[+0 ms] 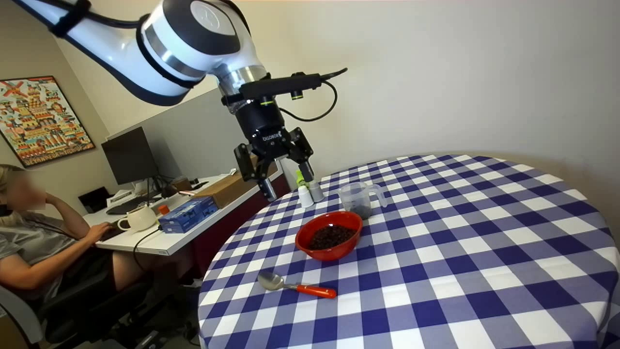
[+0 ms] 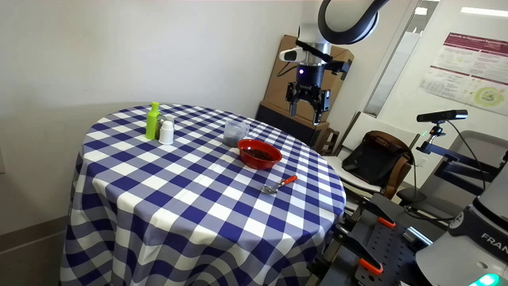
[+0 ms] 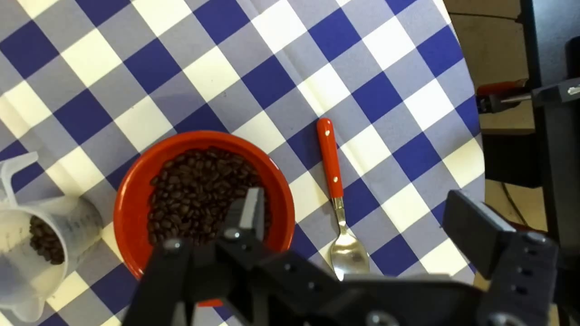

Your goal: Transfer a spoonful of contents from the orange bowl to the transparent jar

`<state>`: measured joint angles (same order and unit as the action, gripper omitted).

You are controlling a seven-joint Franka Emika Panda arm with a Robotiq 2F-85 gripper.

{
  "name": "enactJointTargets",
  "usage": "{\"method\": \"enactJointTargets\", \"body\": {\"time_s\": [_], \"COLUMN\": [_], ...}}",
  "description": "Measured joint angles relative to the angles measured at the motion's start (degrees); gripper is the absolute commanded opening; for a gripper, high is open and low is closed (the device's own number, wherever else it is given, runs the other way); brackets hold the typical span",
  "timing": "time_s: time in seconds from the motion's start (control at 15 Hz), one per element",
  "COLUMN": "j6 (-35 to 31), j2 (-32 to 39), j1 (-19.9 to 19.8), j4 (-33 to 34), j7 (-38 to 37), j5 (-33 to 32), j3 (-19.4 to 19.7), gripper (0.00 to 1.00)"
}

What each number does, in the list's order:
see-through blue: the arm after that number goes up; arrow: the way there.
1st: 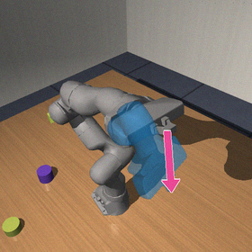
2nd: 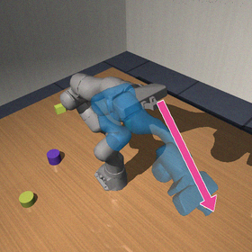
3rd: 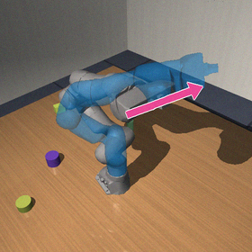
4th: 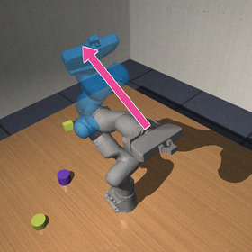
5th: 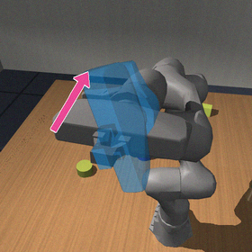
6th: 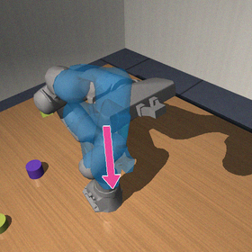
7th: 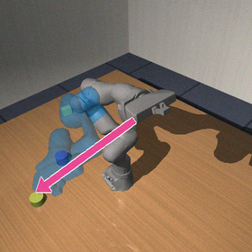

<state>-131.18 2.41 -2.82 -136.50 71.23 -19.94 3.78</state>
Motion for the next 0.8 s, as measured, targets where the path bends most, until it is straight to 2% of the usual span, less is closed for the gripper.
{"method": "enactJointTargets", "body": {"time_s": [0.33, 0.8], "j6": [-2.9, -10.3], "j2": [2.4, 5.5], "j1": [-2.9, -4.4], "j4": [-0.9, -6.2], "j7": [0.8, 0.7], "j5": [-0.3, -5.6], "j3": [1.5, 2.4], "gripper": [1.0, 1.0]}}
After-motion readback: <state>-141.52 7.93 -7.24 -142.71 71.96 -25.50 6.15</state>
